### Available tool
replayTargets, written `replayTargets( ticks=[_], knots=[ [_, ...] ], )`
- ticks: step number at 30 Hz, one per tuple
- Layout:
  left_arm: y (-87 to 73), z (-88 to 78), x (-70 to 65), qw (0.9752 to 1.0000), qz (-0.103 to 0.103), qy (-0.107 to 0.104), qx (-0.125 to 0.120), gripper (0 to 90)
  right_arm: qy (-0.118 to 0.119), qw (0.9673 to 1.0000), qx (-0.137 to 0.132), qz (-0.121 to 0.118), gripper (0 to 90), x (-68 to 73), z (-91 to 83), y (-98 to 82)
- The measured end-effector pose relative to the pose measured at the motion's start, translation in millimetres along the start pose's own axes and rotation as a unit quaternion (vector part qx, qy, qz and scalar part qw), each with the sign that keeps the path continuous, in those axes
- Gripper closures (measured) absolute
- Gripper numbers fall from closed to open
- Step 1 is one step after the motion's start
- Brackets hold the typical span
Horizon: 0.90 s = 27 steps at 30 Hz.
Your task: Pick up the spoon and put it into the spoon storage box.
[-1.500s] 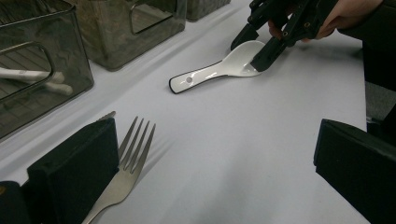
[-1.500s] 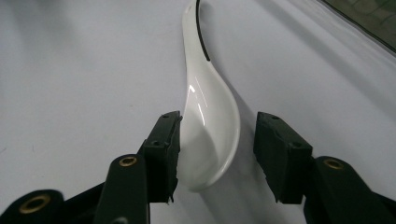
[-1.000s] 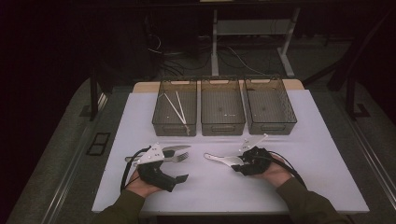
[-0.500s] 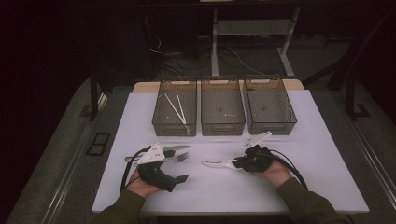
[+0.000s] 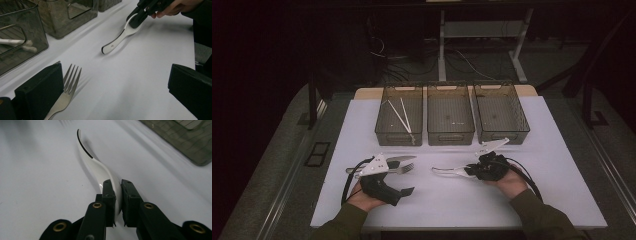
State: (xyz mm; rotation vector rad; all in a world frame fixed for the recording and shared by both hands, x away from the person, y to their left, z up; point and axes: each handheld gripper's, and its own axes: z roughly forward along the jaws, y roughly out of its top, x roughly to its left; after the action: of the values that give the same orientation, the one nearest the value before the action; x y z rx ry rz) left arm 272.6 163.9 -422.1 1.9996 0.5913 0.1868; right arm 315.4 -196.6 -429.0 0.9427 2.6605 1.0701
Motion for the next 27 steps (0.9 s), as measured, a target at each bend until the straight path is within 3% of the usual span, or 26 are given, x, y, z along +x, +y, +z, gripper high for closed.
replayTargets(
  ticks=[27],
  knots=[
    [-0.1,1.0,0.1,1.0000,0.000,0.000,0.002,0.0,0.003,0.9970,-0.071,0.030,81.8,-15.0,-37.4,11.0]
  ],
)
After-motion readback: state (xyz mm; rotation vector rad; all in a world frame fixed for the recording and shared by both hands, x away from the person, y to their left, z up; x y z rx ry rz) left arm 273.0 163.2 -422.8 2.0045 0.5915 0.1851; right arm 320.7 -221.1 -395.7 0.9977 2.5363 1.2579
